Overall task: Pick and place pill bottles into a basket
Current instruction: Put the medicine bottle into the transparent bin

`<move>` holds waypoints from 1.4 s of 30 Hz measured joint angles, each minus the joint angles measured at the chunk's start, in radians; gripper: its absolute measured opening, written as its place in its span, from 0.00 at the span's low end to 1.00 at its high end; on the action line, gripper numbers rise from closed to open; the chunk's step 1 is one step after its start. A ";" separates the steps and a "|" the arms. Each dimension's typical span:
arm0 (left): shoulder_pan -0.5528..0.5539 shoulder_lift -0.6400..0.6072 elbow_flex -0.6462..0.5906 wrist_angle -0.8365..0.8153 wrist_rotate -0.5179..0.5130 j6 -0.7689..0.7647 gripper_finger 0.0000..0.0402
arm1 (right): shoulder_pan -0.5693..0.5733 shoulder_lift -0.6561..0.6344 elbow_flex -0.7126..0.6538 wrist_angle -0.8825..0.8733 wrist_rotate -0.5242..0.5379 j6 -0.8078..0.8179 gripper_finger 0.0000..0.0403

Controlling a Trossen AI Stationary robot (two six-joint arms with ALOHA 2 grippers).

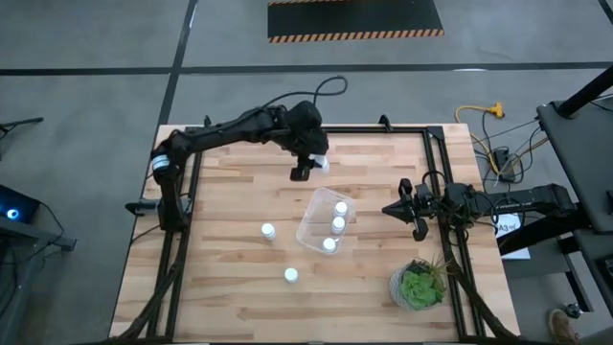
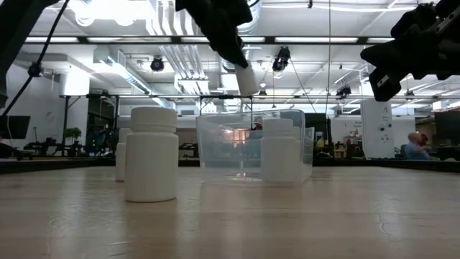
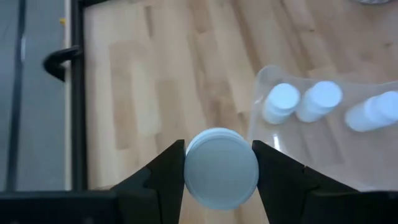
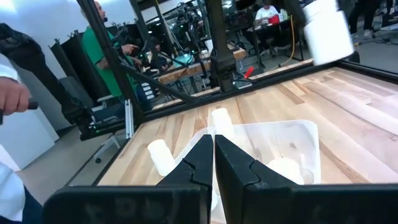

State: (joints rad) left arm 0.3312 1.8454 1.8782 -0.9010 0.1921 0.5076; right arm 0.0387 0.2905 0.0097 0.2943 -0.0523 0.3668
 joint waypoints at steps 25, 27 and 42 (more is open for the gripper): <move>-0.130 0.052 -0.052 0.041 0.039 -0.163 0.37 | 0.000 -0.001 0.000 0.000 0.001 0.021 0.02; -0.132 0.056 -0.055 0.021 0.039 -0.164 0.37 | 0.000 0.004 0.000 0.000 0.002 0.036 0.02; -0.146 0.159 -0.054 0.043 0.044 -0.162 0.37 | 0.000 0.024 0.000 -0.001 -0.001 0.034 0.02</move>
State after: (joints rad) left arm 0.1852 2.0040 1.8245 -0.8582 0.2364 0.3455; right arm 0.0391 0.3148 0.0101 0.2936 -0.0532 0.4004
